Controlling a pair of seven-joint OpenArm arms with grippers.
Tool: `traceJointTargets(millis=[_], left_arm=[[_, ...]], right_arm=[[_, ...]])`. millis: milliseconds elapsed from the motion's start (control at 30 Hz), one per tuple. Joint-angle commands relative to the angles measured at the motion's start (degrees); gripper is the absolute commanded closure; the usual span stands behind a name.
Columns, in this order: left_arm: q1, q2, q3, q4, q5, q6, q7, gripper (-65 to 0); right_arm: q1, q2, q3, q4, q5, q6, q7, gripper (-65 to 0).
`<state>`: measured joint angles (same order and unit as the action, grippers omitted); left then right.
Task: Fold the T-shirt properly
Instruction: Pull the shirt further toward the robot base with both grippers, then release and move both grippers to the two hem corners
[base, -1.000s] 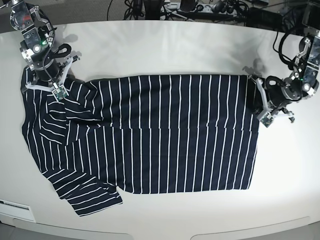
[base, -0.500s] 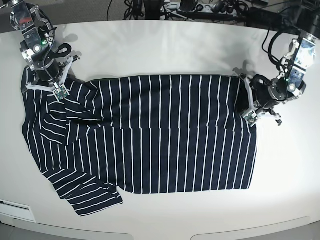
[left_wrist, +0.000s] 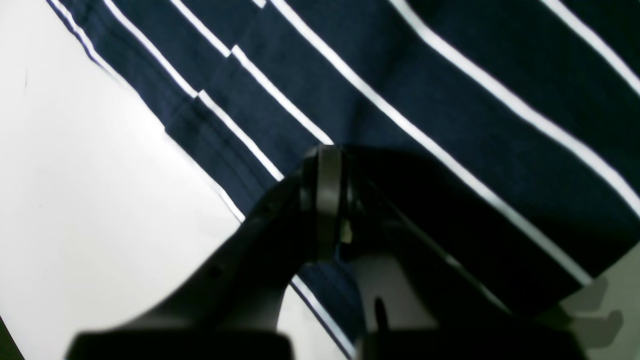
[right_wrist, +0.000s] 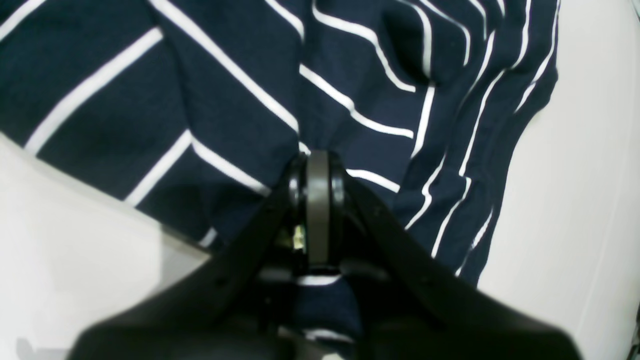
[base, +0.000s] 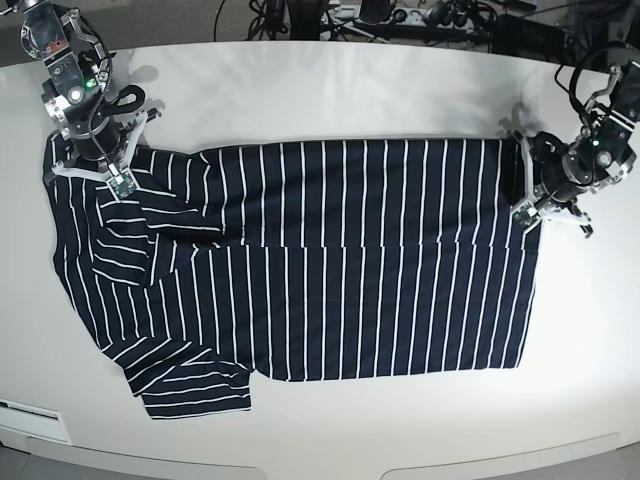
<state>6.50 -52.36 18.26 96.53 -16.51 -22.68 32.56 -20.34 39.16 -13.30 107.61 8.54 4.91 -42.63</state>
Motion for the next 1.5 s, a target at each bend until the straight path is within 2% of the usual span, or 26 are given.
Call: traceJointTargets(millis=[0,167,300,433,600,700,867,1167,1300,1367,1467], left_arm=[[1.5,-1.2,0.4,0.7,-0.4,-1.8,4.0,0.0],[5.0,-2.9,0.3,6.1,0.3,-1.3,4.5,0.0],[7.2,-5.2,0.3,8.1,2.8,-1.3,4.3,0.0],[7.8,-7.0,0.3,8.1,2.6,-1.4,4.3,0.0],[8.8,-7.0,0.4,8.3,1.4,-1.7,4.6,0.0],[10.3,-7.1,0.4,9.8,1.1,-2.4,5.4,0.0],[13.6,-8.5,0.4,13.6,1.0,-2.4,7.0,0.0],[17.9,-14.4,0.4,18.2,4.5,2.0,6.9,0.0],[17.9,-14.8,0.4,18.2,5.4,1.9,6.4,0.0],[17.7,-14.8,0.4,18.2,6.6,2.4,6.1,0.0],[17.4,-14.8,0.3,18.3,8.5,8.0,6.2,0.0]], right_arm=[[-0.1,0.9,0.2,0.5,0.1,0.0,-1.7,0.0],[-2.8,1.7,0.2,1.0,0.2,-0.1,-1.6,0.0],[-6.5,2.8,0.3,2.1,-1.6,-2.3,-1.6,0.0],[-10.3,3.9,0.3,4.3,-3.0,-3.8,-1.6,0.0],[-15.3,4.7,0.5,9.0,-3.5,-5.4,-2.5,0.0],[-18.6,4.7,0.9,11.2,-6.4,-6.4,-2.7,0.0],[-23.2,4.7,3.0,12.1,-7.7,-6.4,-2.6,0.0],[-30.6,4.7,7.8,12.3,-7.6,-5.4,-2.6,0.0],[-31.2,4.7,7.8,13.8,-7.3,-5.6,-2.5,0.0],[-31.1,4.7,7.8,14.8,-8.1,-7.0,-2.5,0.0],[-31.1,4.7,7.8,17.2,-12.0,-9.8,-2.7,0.0]])
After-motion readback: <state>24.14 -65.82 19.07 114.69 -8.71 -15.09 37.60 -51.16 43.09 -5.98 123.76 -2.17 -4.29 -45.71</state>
